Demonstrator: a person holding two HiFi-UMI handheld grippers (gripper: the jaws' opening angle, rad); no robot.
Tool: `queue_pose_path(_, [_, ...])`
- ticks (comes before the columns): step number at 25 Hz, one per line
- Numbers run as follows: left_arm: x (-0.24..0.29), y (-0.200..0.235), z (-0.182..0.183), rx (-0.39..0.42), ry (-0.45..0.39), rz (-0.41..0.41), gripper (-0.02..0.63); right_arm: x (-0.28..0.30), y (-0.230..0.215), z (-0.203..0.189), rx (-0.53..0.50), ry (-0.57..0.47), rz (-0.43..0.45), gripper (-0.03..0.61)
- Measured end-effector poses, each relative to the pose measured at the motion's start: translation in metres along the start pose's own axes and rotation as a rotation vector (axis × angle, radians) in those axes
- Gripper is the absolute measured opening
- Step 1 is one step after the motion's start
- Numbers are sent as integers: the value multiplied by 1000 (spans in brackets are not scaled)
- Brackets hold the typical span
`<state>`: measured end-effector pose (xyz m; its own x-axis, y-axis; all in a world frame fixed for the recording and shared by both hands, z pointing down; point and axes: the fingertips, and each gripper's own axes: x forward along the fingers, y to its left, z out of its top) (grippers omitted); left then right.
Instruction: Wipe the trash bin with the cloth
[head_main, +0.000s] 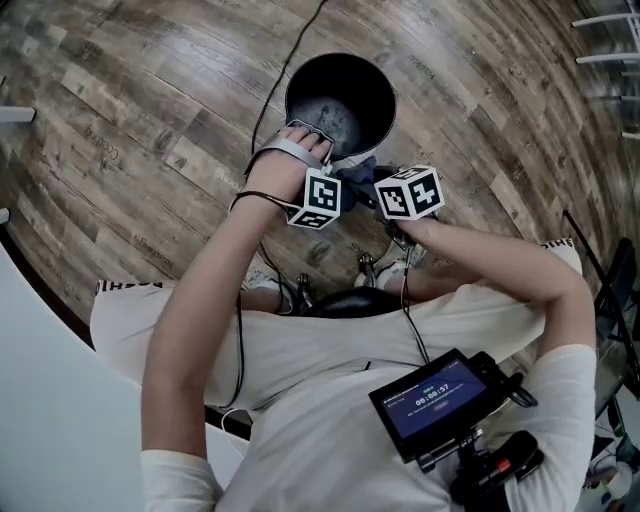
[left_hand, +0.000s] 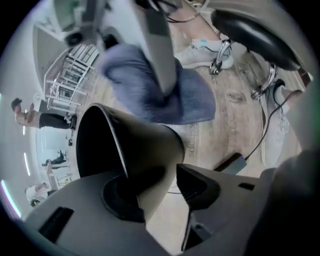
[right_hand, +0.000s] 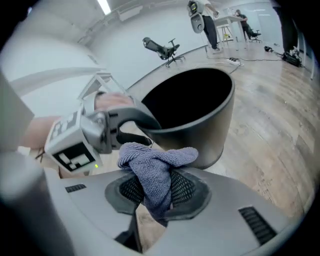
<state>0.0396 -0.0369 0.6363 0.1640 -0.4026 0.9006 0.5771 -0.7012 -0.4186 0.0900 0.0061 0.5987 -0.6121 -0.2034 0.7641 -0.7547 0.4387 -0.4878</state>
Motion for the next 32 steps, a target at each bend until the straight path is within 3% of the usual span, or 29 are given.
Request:
queue_pose_path(2, [0, -1, 3, 28, 14, 9, 149, -3, 1, 19, 24, -42, 3, 97])
queue_pose_path(5, [1, 2, 9, 20, 5, 3, 143, 9, -7, 24, 38, -35, -6, 97])
queue_pose_path(11, [1, 2, 9, 21, -5, -6, 141, 72, -44, -10, -59, 51, -72, 97])
queue_pose_path(17, [3, 4, 10, -5, 3, -9, 141, 143, -112, -53, -94, 115, -212, 97])
queue_pose_path(19, [0, 5, 17, -71, -67, -29, 158, 153, -122, -61, -71, 121, -237, 97])
queue_pose_path(21, [-13, 13, 25, -218, -207, -73, 238, 149, -114, -67, -64, 147, -229, 97])
queue_pose_path(24, [-46, 31, 23, -396, -376, -100, 252, 111, -81, -74, -84, 227, -169, 97])
queue_pose_path(27, [-81, 40, 26, -448, -515, -119, 257, 46, -54, -55, -94, 226, -117, 97])
queue_pose_path(29, [-108, 48, 30, -478, -611, -126, 268, -5, -51, -36, -120, 228, -128, 97])
queue_pose_path(32, [-146, 78, 21, -562, -695, -42, 270, -80, -57, 14, -189, 150, -184, 98])
